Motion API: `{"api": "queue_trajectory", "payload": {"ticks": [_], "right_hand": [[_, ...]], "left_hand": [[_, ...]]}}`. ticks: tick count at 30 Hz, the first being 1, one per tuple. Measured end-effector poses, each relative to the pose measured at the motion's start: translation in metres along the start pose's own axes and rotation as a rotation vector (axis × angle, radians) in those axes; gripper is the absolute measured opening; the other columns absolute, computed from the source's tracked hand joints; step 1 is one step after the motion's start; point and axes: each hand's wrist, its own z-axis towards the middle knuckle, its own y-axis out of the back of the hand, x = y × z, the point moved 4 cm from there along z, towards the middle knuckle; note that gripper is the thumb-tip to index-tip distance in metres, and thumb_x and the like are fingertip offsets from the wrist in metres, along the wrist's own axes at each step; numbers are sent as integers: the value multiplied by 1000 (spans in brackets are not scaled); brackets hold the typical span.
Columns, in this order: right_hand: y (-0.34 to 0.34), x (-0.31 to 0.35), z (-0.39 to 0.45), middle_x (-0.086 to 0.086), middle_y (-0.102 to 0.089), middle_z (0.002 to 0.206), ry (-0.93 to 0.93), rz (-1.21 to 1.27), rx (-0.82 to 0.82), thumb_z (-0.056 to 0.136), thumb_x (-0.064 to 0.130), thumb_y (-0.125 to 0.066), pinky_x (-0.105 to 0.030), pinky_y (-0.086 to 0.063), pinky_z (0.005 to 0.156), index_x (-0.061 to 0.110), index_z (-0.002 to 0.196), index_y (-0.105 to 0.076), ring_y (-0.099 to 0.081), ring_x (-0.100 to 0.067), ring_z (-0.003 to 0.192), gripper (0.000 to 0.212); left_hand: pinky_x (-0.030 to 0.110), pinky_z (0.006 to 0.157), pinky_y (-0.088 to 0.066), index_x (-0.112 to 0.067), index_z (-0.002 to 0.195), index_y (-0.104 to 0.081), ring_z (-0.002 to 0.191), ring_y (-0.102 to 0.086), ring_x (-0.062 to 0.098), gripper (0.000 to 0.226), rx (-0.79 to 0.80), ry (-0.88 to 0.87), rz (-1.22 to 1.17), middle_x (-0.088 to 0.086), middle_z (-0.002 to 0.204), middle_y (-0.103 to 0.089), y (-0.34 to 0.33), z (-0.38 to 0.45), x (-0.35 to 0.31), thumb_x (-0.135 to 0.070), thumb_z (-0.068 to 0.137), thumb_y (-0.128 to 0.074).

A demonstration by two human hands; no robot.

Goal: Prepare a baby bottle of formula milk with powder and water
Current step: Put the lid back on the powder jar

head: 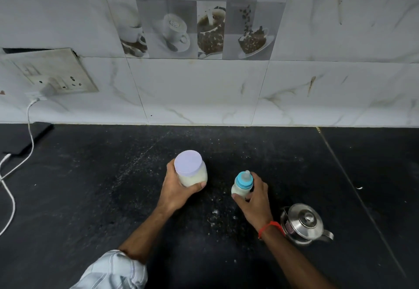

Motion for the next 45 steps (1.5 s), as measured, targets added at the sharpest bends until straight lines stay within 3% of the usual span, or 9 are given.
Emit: {"api": "queue_trajectory", "payload": {"ticks": [11,16,20,23,25,29,33,36,45], "right_hand": [[-31,21,55,6,-44,129,57,-77,63,83,11,-81,-45,-49,108,27,144,-50,-60,-22,118,71],[-39,23,69,-6,-37,148,-29,-69,161,80,12,-84,-48,-48,111,31,159,-25,-57,-29,127,100],[-2,28,51,-9,-30,153,21,-171,185,84,17,-83,-25,-51,96,29,162,-15,-53,-25,116,105],[47,37,25,-3,-30,152,162,-484,166,90,36,-76,-38,-42,113,32,160,-25,-42,-25,129,87],[80,36,4,1,-28,154,184,-785,185,89,56,-69,-41,-35,114,40,158,-25,-34,-25,131,83],[131,11,-32,2,-11,161,-96,-1056,280,78,72,-63,-48,-28,116,49,156,-13,-22,-33,143,96],[142,-14,-44,5,-28,154,-236,-894,343,74,67,-67,-45,-46,106,47,156,-15,-51,-30,132,99],[135,-16,-46,5,-40,137,-217,-794,299,79,59,-67,-41,-53,96,44,149,-28,-64,-28,116,81],[90,11,7,-9,-45,146,-52,-575,184,79,37,-84,-38,-47,106,18,148,-42,-59,-32,123,83]], "left_hand": [[33,111,-42,-20,153,-28,133,-45,14,112,0,46,65,-3,147,-50,-3,25,21,-21,66,-99],[36,118,-38,-19,156,-26,139,-43,15,115,29,34,86,-1,153,-47,-2,25,24,-21,66,-98],[38,120,-37,-19,158,-25,144,-42,19,116,33,29,79,0,157,-46,-3,23,25,-23,67,-98],[41,120,-38,-19,158,-26,144,-42,21,115,30,20,76,0,157,-45,-4,22,25,-22,68,-97],[40,118,-38,-20,157,-27,143,-43,21,114,29,20,71,0,156,-46,-4,22,24,-21,67,-98],[44,119,-39,-21,158,-25,145,-41,24,116,39,33,63,1,158,-45,-4,22,25,-22,68,-97],[47,120,-38,-22,159,-22,147,-39,25,118,49,40,59,2,159,-43,-3,23,25,-23,68,-97],[46,120,-37,-22,159,-22,147,-39,26,117,55,34,64,2,159,-43,-2,23,25,-21,69,-97],[42,119,-35,-20,160,-21,147,-38,24,114,86,22,71,3,160,-42,-2,28,27,-18,72,-94]]}}
